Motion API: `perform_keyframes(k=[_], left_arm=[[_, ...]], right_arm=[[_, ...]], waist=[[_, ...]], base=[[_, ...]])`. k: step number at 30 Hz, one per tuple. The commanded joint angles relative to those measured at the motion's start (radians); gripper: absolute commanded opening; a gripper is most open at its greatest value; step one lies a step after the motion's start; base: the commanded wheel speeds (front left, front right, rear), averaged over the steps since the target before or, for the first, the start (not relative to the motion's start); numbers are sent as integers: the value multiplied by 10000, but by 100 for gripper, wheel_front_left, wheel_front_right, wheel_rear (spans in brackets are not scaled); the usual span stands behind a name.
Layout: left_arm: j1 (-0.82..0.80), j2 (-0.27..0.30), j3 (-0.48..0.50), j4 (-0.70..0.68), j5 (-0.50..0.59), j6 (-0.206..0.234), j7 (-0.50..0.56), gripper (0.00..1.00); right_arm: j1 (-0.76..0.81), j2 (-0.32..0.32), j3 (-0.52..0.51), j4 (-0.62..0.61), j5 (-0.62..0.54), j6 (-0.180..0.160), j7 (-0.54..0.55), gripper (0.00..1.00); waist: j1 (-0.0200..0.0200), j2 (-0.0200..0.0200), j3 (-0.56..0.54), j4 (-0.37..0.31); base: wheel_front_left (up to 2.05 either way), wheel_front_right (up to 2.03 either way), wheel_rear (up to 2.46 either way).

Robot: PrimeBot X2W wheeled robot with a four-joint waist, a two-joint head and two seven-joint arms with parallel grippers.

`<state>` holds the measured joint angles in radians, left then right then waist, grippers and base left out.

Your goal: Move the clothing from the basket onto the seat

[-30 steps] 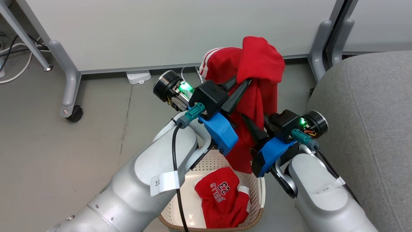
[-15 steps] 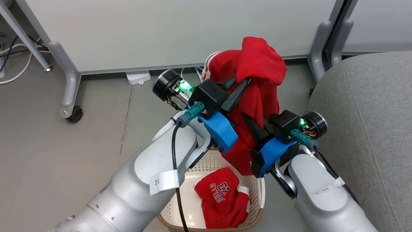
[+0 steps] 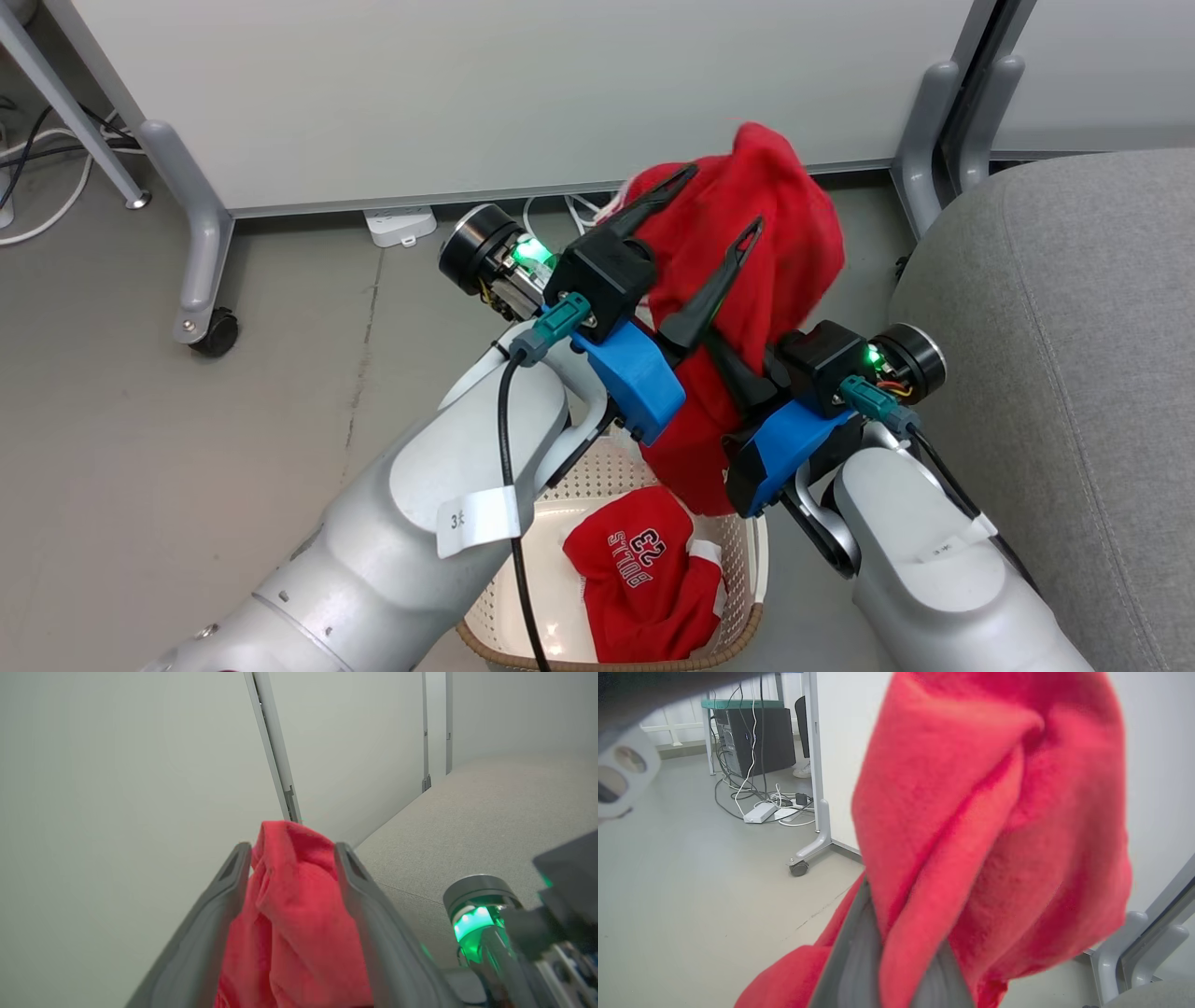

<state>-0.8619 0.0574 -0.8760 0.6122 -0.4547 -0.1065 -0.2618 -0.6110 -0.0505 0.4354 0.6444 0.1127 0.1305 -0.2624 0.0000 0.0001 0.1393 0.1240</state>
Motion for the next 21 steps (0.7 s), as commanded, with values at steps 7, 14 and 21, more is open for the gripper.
perform_keyframes(k=[7, 14, 21], left_arm=[[-131, -23, 63, 102, 73, -29, -48, 100], [-78, 18, 110, 134, 123, 1, -48, 100], [-42, 82, 104, 120, 153, 32, -47, 100]], right_arm=[[15, 3, 8, -65, 81, 5, -38, 0], [100, 1, -144, -236, 196, 3, -38, 0], [218, 0, -643, -464, 188, 5, -38, 0]], waist=[[0, -1, 60, -73], [0, -1, 177, -347], [0, -1, 359, -874]], base=[[0, 0, 0], [0, 0, 0], [0, 0, 0]])
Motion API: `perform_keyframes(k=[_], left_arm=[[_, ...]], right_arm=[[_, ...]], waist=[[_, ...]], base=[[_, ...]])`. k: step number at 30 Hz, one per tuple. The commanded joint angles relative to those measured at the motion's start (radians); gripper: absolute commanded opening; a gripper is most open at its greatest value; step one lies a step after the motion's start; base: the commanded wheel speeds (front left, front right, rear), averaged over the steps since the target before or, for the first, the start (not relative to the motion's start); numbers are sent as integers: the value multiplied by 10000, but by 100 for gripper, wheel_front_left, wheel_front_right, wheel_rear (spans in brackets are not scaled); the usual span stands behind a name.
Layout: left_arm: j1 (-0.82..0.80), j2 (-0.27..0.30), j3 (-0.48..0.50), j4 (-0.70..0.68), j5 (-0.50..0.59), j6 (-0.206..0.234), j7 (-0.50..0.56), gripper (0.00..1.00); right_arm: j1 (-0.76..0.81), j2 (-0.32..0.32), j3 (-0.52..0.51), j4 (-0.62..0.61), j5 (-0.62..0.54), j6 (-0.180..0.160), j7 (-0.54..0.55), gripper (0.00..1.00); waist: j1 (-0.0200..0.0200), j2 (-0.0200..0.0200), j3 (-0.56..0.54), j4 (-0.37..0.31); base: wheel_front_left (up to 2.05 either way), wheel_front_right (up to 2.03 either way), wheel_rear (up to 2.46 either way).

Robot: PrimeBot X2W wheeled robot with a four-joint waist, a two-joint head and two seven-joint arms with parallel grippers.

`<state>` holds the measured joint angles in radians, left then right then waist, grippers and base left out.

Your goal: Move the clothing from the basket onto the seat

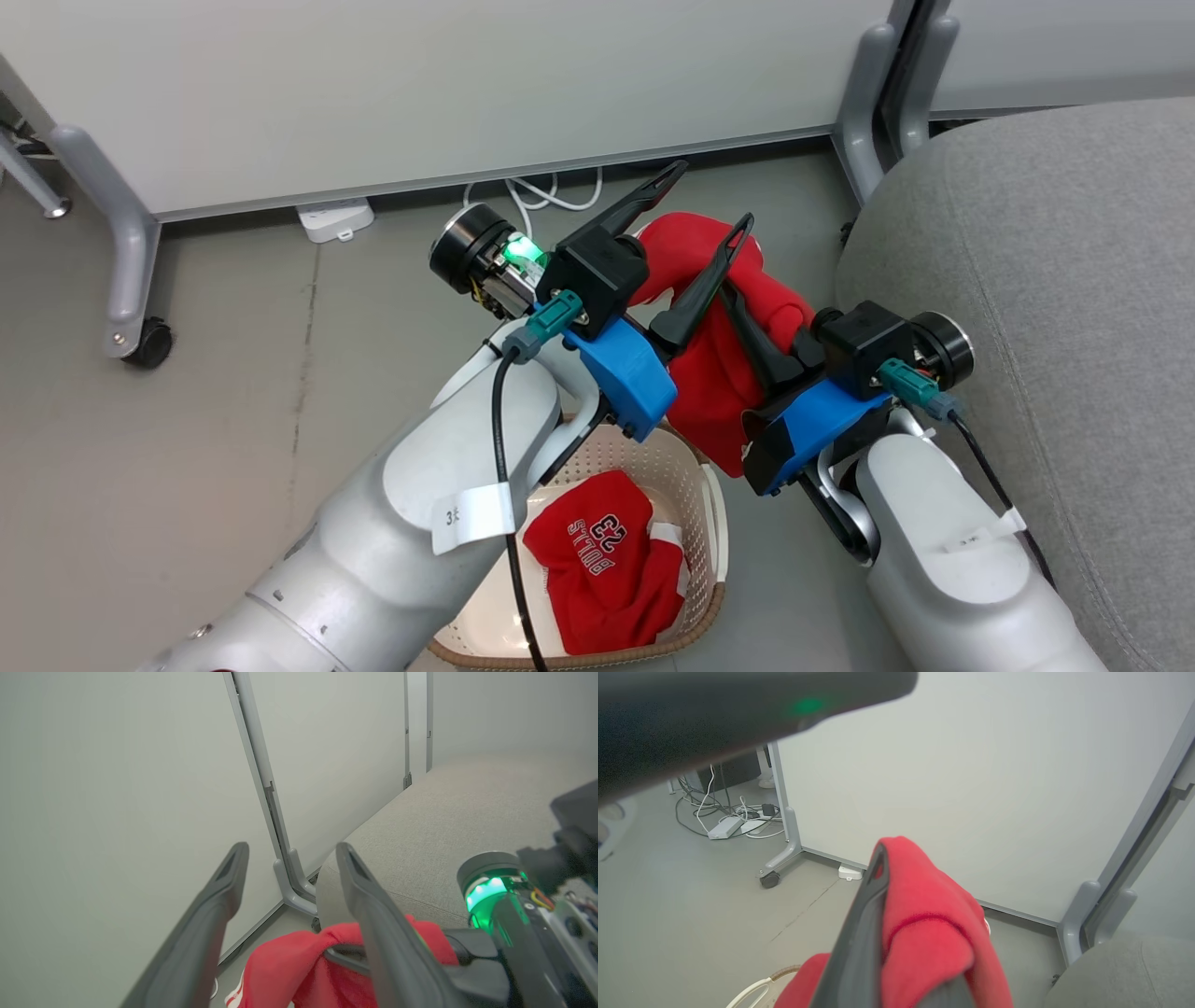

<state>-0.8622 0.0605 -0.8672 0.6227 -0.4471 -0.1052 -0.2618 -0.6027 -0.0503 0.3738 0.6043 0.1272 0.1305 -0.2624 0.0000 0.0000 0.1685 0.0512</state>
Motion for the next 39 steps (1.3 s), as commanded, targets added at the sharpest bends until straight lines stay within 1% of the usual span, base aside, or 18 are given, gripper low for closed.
perform_keyframes(k=[1, 13, 15, 16, 21, 31, 39], left_arm=[[-38, 70, 28, 3, 74, 24, -47, 100], [183, 334, -41, -145, 183, 55, -48, 100], [218, 361, -79, -168, 169, 39, -47, 100], [241, 376, -111, -207, 170, 43, -47, 100], [338, 398, -290, -301, 228, 32, -48, 100], [430, 369, -692, -496, 384, 40, -3, 100], [538, 283, -1011, -518, 387, -2, 41, 100]], right_arm=[[159, -2, -124, -121, 34, 5, -40, 0], [401, -3, -1240, -955, -77, 5, -38, 0], [451, -2, -1464, -1100, -79, 5, -40, 0], [526, 0, -1664, -1251, -69, 3, -40, 0], [671, 0, -2225, -1657, -104, 5, -40, 0], [1199, -2, -3520, -2589, -401, 5, -41, 0], [1720, 0, -4238, -3181, -585, 5, -40, 0]], waist=[[0, 0, 101, -252], [0, 0, 550, -1861], [0, 0, 614, -2126], [0, 0, 687, -2399], [0, 0, 815, -3010], [0, 0, 1137, -3814], [0, 0, 1280, -4145]], base=[[0, 0, 0], [0, 0, 0], [0, 0, 0], [0, 0, 0], [0, 0, 0], [0, 0, 0], [0, 0, 0]])
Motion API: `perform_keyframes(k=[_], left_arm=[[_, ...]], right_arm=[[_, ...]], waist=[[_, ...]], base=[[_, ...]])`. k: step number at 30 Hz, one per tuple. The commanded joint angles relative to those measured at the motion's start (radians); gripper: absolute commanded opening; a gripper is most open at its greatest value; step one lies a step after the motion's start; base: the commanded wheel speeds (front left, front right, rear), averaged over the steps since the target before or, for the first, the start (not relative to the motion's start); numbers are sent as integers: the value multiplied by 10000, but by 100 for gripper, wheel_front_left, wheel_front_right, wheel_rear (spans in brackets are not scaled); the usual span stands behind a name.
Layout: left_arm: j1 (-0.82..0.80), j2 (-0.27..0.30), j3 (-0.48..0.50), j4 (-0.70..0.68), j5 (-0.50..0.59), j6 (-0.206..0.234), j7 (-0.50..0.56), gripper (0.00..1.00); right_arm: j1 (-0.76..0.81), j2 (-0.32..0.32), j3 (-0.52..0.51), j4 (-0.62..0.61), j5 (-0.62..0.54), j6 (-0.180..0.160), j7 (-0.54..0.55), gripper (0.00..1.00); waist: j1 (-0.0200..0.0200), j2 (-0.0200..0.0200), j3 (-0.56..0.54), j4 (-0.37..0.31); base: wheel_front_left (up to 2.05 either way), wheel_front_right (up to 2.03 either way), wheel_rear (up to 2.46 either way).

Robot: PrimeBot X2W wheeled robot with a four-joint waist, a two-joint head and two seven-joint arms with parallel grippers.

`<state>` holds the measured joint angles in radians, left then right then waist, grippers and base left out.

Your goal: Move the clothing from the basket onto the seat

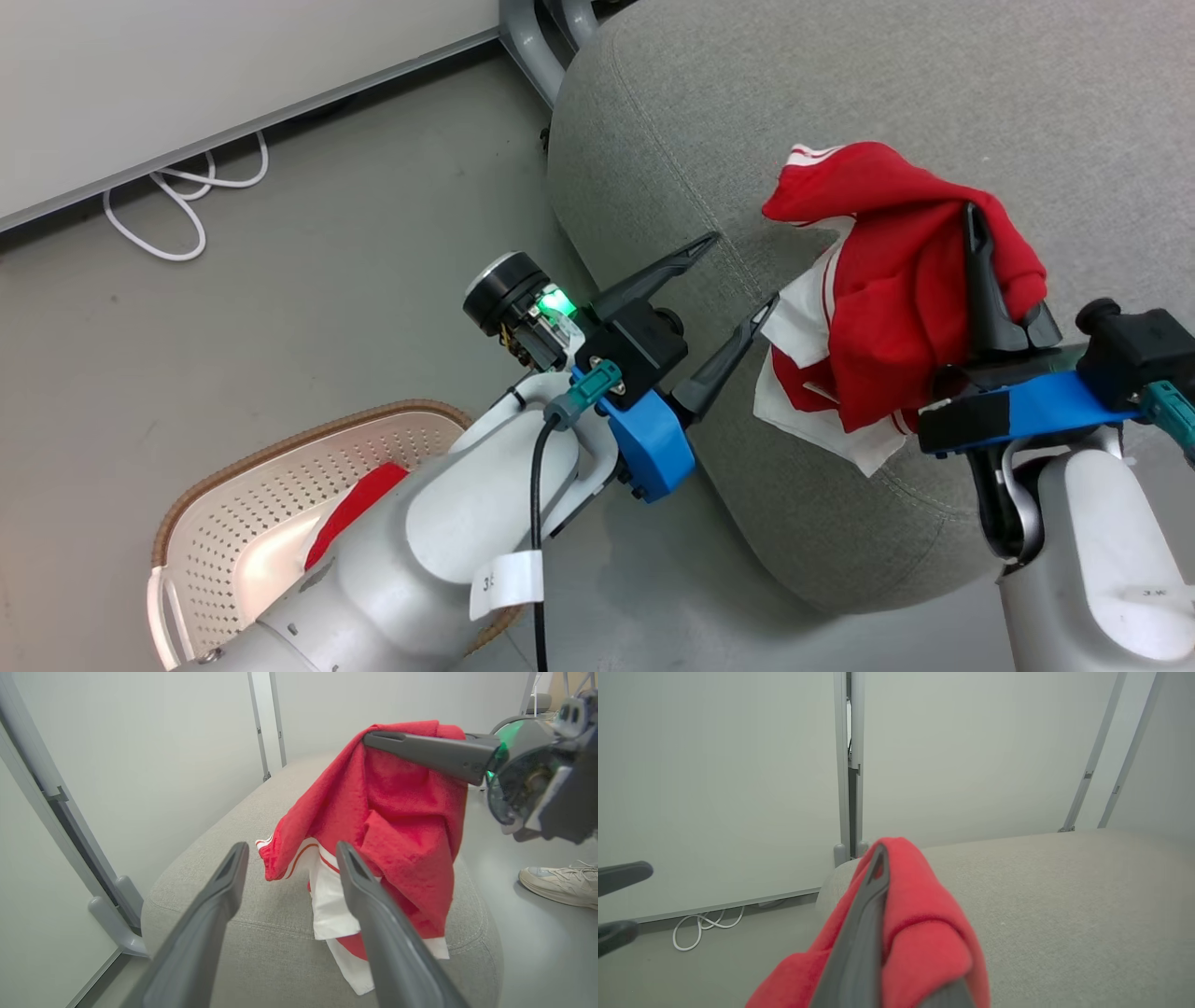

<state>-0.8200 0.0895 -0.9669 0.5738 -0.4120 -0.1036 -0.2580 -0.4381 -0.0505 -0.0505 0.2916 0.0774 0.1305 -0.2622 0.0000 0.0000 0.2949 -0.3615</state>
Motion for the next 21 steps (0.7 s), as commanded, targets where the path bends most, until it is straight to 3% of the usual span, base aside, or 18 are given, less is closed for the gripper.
perform_keyframes(k=[1, 13, 21], left_arm=[[136, -14, -48, -35, 29, -28, 12, 100], [90, -89, -349, 17, -28, -58, 10, 100], [-219, 2, -319, -143, 69, 80, -16, 100]], right_arm=[[160, 2, -73, -127, -99, 3, -42, 0], [650, 2, -413, -489, -62, 5, -42, 0], [-180, -45, -723, -709, -309, 5, -42, 0]], waist=[[0, 0, 35, -45], [0, 0, 227, -191], [0, 0, 649, -36]], base=[[0, 0, 0], [0, 0, 0], [0, 0, 0]])
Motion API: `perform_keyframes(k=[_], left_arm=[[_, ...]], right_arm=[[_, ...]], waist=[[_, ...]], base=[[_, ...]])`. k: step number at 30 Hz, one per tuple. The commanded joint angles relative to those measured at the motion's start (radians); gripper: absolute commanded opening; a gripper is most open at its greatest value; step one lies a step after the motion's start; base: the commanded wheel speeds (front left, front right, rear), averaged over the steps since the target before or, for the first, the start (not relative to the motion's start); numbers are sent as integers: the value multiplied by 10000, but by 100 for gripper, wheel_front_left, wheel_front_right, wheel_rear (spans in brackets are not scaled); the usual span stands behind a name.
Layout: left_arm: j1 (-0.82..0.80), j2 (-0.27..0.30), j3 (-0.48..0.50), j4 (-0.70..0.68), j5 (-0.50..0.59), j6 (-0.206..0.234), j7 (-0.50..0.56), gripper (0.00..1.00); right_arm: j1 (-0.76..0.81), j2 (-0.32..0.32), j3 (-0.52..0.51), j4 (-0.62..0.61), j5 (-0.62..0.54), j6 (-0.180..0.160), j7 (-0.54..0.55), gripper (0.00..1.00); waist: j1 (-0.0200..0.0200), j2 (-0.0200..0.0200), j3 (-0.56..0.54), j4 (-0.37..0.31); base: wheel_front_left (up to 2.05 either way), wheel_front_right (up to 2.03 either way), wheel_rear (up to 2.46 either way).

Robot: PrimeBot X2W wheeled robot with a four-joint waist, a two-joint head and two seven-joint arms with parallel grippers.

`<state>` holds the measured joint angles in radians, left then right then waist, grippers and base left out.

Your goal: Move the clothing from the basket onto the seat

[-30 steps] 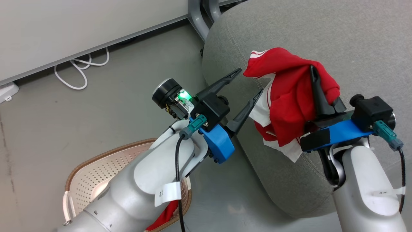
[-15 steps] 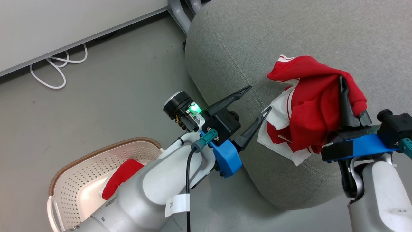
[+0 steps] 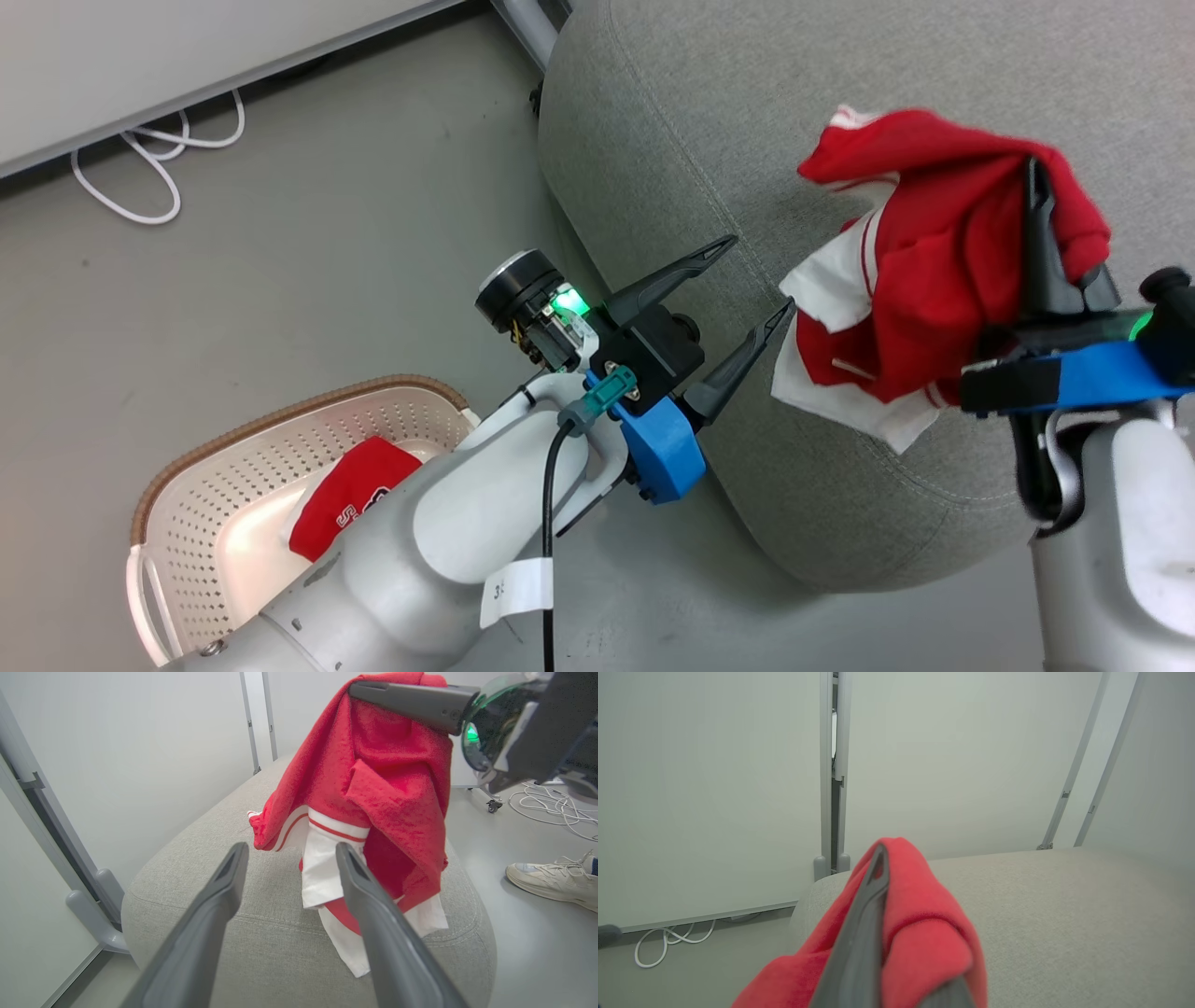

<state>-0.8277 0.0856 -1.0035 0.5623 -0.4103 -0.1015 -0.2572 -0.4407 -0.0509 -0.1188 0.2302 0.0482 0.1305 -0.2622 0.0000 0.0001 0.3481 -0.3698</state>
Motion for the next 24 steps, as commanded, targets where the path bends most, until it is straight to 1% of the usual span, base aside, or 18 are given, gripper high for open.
perform_keyframes(k=[1, 5, 8, 16, 20, 24], left_arm=[[-204, 65, 58, -48, 71, 70, -23, 100], [-423, 195, 53, -175, 169, 116, 1, 100], [-675, 303, 21, -320, 282, 135, 83, 100], [-1572, 594, 0, -792, 621, 200, 396, 100], [-1942, 713, -14, -1066, 781, 214, 522, 100], [-2196, 867, -38, -1273, 915, 269, 595, 100]], right_arm=[[-329, -101, -72, -132, -41, 3, -42, 0], [-1325, -480, -254, -375, -140, 5, -42, 0], [-2220, -957, -593, -515, -192, 3, -43, 0], [-4463, -2613, -2195, -546, -191, 3, -42, 0], [-5216, -3473, -3032, 23, -97, 3, -40, 0], [-5722, -4099, -3433, 847, -36, 3, -42, 0]], waist=[[0, -1, 221, 69], [0, -1, 790, 176], [0, -1, 1346, 286], [0, -1, 3011, 752], [0, -1, 3689, 989], [0, -1, 4231, 1164]], base=[[0, 0, 0], [0, 0, 0], [0, 0, 0], [0, 0, 0], [0, 0, 0], [0, 0, 0]])
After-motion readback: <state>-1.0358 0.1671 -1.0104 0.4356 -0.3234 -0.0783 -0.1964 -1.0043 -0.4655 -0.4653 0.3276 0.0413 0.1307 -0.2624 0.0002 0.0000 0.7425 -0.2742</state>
